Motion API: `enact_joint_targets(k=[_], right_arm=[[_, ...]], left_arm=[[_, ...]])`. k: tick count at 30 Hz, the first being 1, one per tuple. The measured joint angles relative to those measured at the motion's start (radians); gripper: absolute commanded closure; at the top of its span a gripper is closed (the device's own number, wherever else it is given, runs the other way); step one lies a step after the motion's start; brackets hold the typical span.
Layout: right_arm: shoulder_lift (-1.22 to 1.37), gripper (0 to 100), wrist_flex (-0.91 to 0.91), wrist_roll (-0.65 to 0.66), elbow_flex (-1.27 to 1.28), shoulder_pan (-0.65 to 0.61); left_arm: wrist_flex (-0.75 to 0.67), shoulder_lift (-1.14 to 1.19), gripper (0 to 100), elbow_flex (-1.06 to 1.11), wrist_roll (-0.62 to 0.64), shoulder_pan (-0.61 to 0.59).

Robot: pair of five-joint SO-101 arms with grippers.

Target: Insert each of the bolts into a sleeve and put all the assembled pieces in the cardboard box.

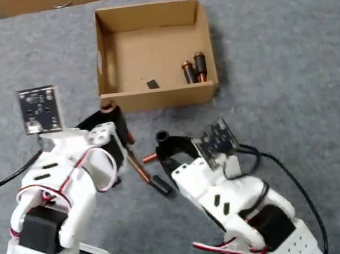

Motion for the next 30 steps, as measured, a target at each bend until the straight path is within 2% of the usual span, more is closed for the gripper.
enact_joint_targets(k=[4, 11, 16, 30], right_arm=[[-0.017, 99.8, 0.031, 0.000, 0.026, -0.035], [-0.018, 99.8, 0.034, 0.000, 0.037, -0.040], [-0.018, 99.8, 0.035, 0.000, 0.037, -0.040], [-0.018, 99.8, 0.040, 0.000, 0.044, -0.040]], left_arm=[[-0.037, 0.000, 98, 0.000, 0.026, 0.052], [-0.077, 0.000, 98, 0.003, 0.063, 0.071], [-0.095, 0.000, 98, 0.078, 0.064, 0.097], [-0.104, 0.000, 98, 0.110, 0.129, 0.106]])
